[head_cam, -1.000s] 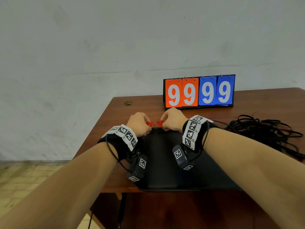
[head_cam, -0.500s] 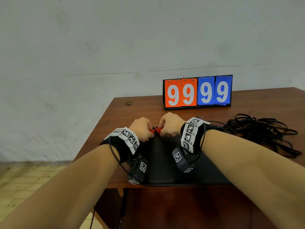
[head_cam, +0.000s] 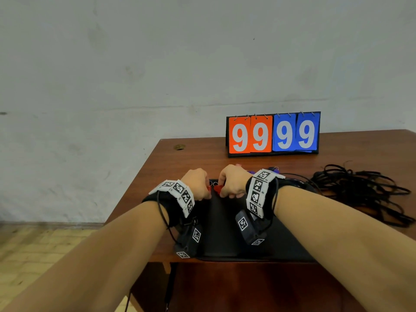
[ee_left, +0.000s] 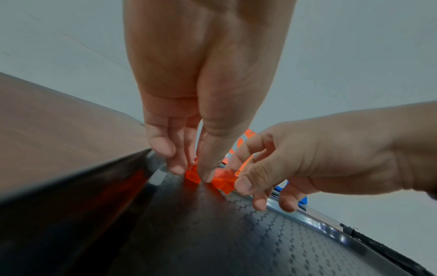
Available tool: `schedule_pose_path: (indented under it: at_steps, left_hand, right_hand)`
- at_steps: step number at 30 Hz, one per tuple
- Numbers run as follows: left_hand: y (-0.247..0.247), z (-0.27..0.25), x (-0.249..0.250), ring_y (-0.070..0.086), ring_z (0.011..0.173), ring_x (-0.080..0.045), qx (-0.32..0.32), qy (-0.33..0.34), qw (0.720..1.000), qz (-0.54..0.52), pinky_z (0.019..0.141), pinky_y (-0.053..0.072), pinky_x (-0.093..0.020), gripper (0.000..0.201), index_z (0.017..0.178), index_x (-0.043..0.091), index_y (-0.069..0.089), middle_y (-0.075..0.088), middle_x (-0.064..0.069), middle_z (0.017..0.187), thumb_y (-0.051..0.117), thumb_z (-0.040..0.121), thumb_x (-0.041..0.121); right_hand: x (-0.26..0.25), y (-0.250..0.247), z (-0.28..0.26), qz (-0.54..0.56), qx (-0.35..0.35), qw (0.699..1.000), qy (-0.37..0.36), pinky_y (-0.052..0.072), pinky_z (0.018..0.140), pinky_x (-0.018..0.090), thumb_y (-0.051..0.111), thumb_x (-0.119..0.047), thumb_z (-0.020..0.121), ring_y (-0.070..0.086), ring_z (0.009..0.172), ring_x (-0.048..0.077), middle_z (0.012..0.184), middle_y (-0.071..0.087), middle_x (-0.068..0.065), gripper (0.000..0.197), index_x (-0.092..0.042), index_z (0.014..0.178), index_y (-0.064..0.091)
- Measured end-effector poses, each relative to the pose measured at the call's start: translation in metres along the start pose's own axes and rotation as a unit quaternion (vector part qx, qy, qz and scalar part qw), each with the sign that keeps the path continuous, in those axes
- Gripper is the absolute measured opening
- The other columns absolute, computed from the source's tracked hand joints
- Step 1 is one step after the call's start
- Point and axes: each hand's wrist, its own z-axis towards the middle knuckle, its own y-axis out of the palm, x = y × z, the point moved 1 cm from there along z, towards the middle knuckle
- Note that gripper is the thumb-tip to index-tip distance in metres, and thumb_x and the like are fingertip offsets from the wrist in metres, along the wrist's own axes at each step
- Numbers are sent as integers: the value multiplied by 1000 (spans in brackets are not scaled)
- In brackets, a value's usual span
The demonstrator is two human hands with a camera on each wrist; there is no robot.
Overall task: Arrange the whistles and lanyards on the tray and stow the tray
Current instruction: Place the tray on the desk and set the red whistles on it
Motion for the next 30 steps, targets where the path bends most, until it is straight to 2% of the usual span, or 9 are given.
schedule_pose_path:
  at_steps: [3,9,12,15,19,23,25,28,30]
  left_hand:
    - [0,1,-1,75,73,-22,3,-3,1000,3,76,62,-37,24,99,9,67,75,-8,83,78,78,13]
    - [1,4,-2,66,56,-15,-3,-3,1000,-4,64,60,-31,25,101,9,64,72,-4,75,78,80,12]
    - [0,4,-2,68,59,-17,-5,3,1000,7,64,59,-30,24,101,9,64,69,-3,73,77,81,11]
    - [0,5,-4,74,67,-22,-9,11,1000,23,72,62,-36,23,99,11,63,72,-6,82,77,80,13]
    - [-1,5,-5,74,68,-24,-16,16,999,31,72,62,-37,23,97,13,62,72,-6,80,77,80,16]
    - [-2,-2,-2,75,73,-25,-17,14,999,29,59,60,-32,25,102,14,59,71,-6,81,74,83,19]
    - [-4,-7,0,75,77,-26,-23,11,999,24,63,62,-35,28,106,14,57,71,-7,85,72,84,21]
    - [-7,-17,4,72,83,-26,-7,5,999,33,74,62,-40,32,110,15,58,69,-7,93,71,85,28]
    - [-11,-21,8,68,87,-23,20,11,998,54,81,59,-40,32,111,15,59,67,-6,101,71,85,30]
  right_hand:
    - [-3,2,0,9,-5,1000,-5,56,62,29,78,-14,81,66,70,19,97,74,14,29,-11,107,65]
    - [-9,6,0,21,-8,1000,-2,54,55,27,78,-9,81,67,68,19,86,71,8,30,-11,108,65]
    - [-11,9,2,25,-7,1000,-5,53,53,26,76,-6,82,67,68,19,93,73,11,29,-11,108,65]
    - [-11,10,3,33,-12,999,-12,55,58,28,74,-6,83,68,70,19,99,73,13,30,-12,110,62]
    - [-9,11,5,42,-20,999,-18,58,66,33,73,-5,84,68,73,20,102,72,14,30,-14,111,60]
    - [-8,10,3,47,-18,999,-21,59,68,35,69,-6,87,68,73,21,102,70,12,31,-17,113,57]
    - [-7,7,-1,47,-13,999,-24,59,68,37,67,-8,88,68,73,21,105,68,13,33,-17,117,54]
    - [-3,-1,-13,54,-21,998,-13,58,64,36,64,-9,89,69,76,24,111,66,15,38,-16,124,51]
    - [0,-9,-24,60,-14,998,-8,60,71,39,65,-11,90,70,79,24,113,65,13,40,-17,126,49]
